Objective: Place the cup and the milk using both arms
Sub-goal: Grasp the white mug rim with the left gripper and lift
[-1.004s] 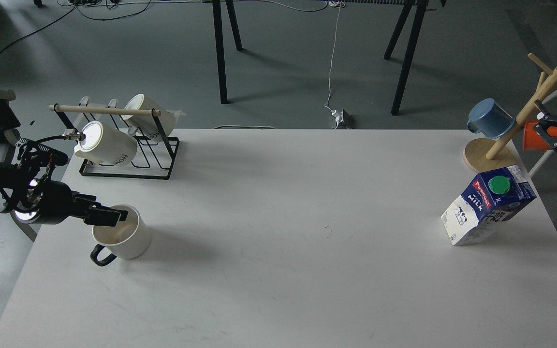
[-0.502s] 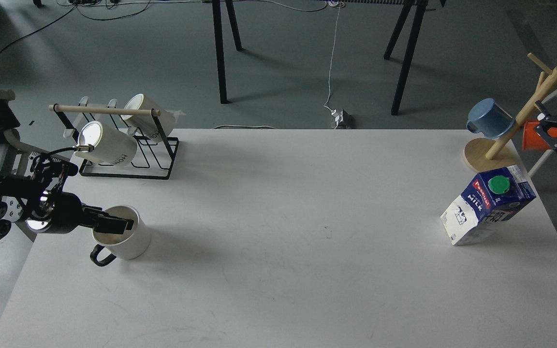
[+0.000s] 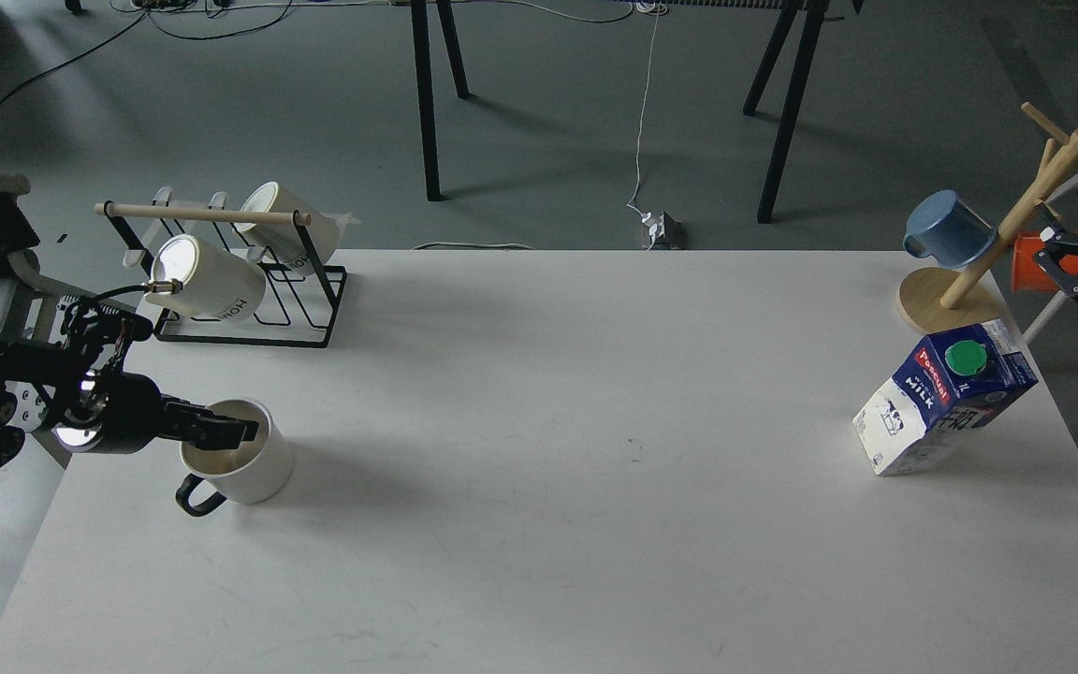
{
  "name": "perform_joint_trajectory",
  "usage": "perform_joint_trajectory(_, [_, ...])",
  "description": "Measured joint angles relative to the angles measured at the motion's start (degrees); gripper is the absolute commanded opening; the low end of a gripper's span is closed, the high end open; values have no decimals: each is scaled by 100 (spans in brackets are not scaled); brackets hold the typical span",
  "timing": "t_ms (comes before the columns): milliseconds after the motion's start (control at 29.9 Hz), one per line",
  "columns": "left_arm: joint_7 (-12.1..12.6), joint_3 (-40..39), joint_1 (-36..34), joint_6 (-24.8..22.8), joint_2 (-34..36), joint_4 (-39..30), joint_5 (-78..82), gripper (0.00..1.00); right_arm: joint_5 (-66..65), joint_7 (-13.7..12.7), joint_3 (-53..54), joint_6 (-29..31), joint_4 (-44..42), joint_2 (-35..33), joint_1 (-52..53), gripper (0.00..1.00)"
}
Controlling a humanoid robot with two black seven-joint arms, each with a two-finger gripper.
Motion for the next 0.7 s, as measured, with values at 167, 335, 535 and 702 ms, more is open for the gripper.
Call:
perform_joint_trajectory(167, [-1, 3, 192, 0, -16, -108, -11, 15, 0, 0, -4, 0, -4, -9, -17, 99])
perform_joint_trajectory(335, [0, -9, 206, 0, -6, -92, -11, 4, 0, 0, -4, 0, -14, -9, -73, 99])
perform_joint_trajectory(535, [-2, 16, 201, 1, 7, -104, -12, 0, 0, 0, 0, 0, -16, 3, -104, 99])
perform_joint_trajectory(702, [0, -52, 121, 0, 127, -139, -10, 0, 0, 0, 1, 0, -17, 4, -107, 99])
